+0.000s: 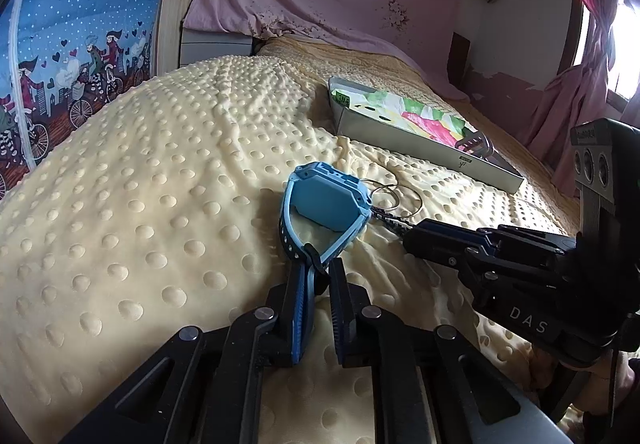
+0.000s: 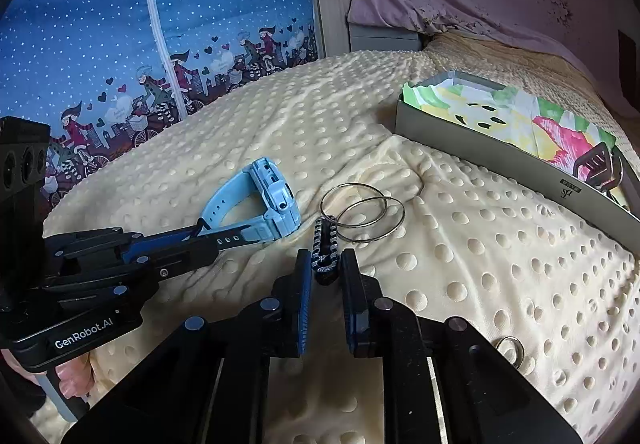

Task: Organize jewelry
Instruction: 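Grasp the blue watch with the left tool while the right tool grasps the black beaded bracelet, then carry both items into the metal tray and open both tools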

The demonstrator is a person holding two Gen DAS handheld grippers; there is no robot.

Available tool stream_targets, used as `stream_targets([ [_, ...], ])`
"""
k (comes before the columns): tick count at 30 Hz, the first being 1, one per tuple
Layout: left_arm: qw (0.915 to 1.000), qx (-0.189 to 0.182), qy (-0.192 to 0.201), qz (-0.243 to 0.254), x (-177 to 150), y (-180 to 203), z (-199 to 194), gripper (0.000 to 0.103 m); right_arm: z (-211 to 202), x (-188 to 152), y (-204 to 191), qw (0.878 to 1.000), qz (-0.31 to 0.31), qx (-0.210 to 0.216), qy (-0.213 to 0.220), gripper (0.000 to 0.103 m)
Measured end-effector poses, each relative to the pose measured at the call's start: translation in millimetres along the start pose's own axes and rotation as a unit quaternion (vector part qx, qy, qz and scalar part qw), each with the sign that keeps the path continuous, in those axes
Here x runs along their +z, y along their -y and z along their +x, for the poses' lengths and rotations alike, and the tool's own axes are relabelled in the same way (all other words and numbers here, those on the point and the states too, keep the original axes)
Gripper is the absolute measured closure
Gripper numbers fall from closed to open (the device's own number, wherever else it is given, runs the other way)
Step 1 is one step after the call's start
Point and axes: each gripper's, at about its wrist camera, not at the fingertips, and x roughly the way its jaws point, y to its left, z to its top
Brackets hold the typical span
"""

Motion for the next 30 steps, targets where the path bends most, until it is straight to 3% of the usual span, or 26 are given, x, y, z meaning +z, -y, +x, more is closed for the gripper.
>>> stream_targets([
  [13, 0.9994, -0.023, 0.021, 0.015, 0.8, 25.4, -26.7, 0.094, -37.6, -9.2, 6.0, 0.999, 0.028, 0.014, 0.031, 0.091],
  [22, 0.9980, -0.036, 0.044, 0.026, 14.1, 51.7, -45.7, 0.094, -69.0, -17.7, 20.5, 0.997, 0.048, -0.006, 0.054, 0.091],
  [30, 0.9970, -0.046, 0.057, 0.024, 37.2, 77.9, -39.8, 0.094, -87.7, -12.6, 50.3, 0.994, 0.071, -0.028, 0.076, 0.091],
])
